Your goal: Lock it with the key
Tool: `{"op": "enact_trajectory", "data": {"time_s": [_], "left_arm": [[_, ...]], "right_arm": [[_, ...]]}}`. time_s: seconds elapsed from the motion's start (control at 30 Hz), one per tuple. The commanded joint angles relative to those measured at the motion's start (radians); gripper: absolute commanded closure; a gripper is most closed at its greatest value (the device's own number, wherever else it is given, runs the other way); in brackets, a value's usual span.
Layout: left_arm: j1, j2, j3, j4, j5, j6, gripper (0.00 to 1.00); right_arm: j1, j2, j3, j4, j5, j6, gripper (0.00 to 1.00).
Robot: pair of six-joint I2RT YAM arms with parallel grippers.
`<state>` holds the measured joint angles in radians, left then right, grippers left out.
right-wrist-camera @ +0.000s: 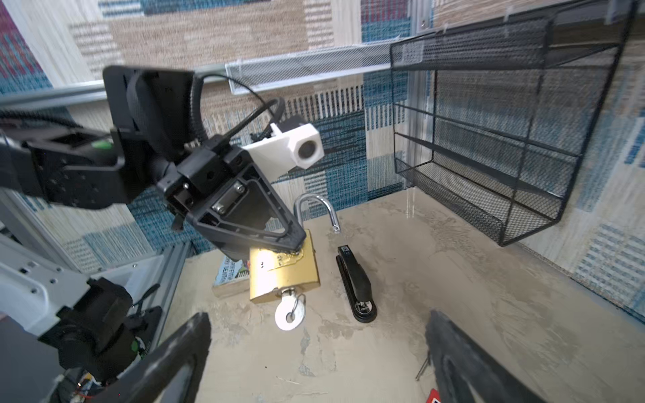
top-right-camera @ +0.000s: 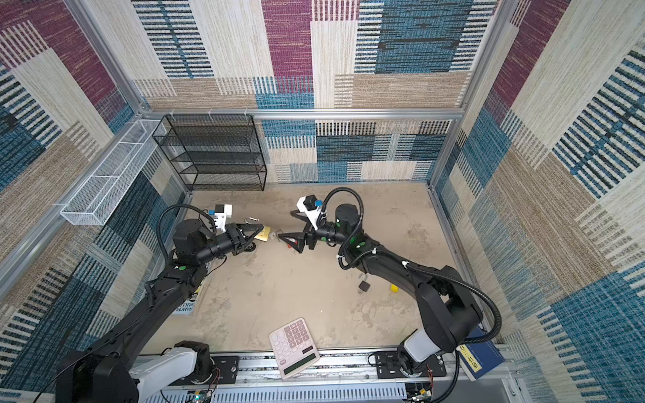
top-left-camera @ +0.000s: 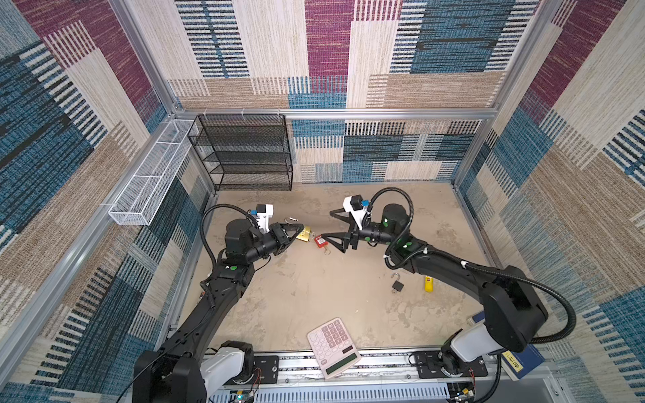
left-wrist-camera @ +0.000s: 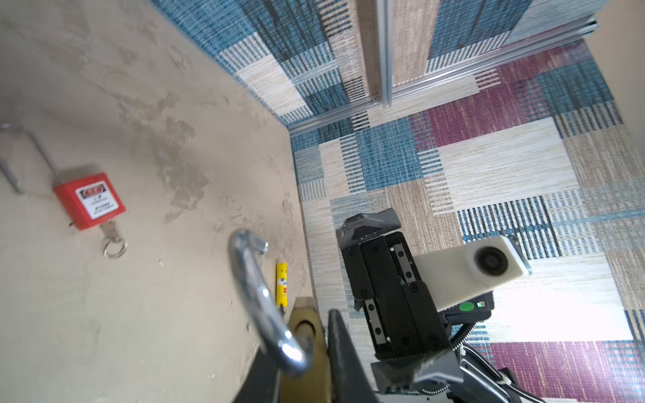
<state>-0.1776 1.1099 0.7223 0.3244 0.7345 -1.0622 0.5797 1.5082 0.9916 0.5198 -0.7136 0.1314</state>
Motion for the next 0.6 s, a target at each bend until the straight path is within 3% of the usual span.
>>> {"op": "enact_trajectory", "data": {"time_s": [0.0,0.23,0.4,0.57], "left_arm": [[-0.027,0.023,0.012,0.39,-0.021,0.005,1.0],[-0.097,0.192,0.112,0.778,0.004,-0.061,1.0],[-0.146,0.278,0.189,0.898,0.015,-0.079,1.0],[-0.178,0.304,0.221,0.919,0.009,-0.038,1.0]], "right_arm": [[-0.028,-0.041,0.028,0.022,-0.084,0.195,0.03],[-0.069,-0.06,0.129,-0.028,-0.123,0.366,0.03],[-0.1,-0.04,0.176,0.007,-0.166,0.491,0.07],[-0.104,0.005,0.235,-0.001,-0.216,0.544,0.17]]}}
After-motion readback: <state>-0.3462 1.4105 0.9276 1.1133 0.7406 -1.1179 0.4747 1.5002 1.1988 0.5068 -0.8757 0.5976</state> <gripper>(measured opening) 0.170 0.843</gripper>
